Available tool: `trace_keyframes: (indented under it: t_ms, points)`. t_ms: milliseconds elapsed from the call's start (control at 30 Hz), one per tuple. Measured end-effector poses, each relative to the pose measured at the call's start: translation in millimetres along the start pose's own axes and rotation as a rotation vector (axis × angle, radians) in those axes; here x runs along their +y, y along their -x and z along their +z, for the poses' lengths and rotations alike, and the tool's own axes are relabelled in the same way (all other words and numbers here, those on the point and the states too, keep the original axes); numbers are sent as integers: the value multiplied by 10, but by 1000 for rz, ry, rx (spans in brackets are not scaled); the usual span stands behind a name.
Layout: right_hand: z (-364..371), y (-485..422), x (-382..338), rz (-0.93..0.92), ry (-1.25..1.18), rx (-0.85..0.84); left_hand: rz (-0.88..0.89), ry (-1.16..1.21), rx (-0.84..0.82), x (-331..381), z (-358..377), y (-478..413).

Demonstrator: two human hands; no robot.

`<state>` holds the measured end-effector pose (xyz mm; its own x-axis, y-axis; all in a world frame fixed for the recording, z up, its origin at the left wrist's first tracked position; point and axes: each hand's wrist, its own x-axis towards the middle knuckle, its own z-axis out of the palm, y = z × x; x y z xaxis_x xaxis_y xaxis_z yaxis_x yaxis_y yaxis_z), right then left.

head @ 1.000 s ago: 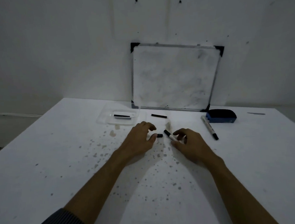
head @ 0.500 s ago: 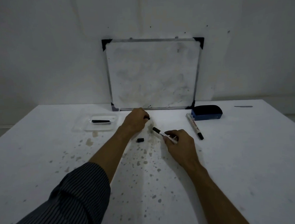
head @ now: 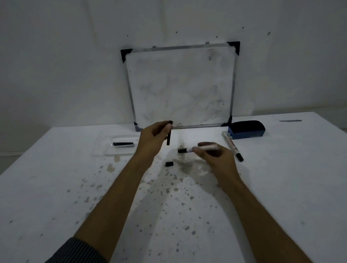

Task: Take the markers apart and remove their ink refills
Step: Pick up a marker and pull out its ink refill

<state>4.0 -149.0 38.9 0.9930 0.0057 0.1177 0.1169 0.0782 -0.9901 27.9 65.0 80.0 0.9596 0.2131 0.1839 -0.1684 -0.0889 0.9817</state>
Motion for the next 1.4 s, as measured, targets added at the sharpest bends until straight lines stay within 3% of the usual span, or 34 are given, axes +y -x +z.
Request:
trace_keyframes:
  t_ms: [100,167,433,767,1000,1233,1400]
  points:
    - [45,40,-53,40,-162,-47,-173,415,-46,-24,-76,201]
    - [99,92,-73,30,-182,-86,-235,542,-41,-90,-109,325]
    - [245,308,-87,-83,161,-181,-235,682,32,-425,-212,613]
    - [188,285,74,-310,527,-127,-211,812,133,-484,-231,574]
    - [212,276,102,-341,598,-77,-163,729,95,-460,-212,585]
    - [285,302,111,-385,597,-28,-108,389,-29,-464,-133,658]
    - [302,272,143,-403,625,-31,-25,142,-20,-450,-57,720]
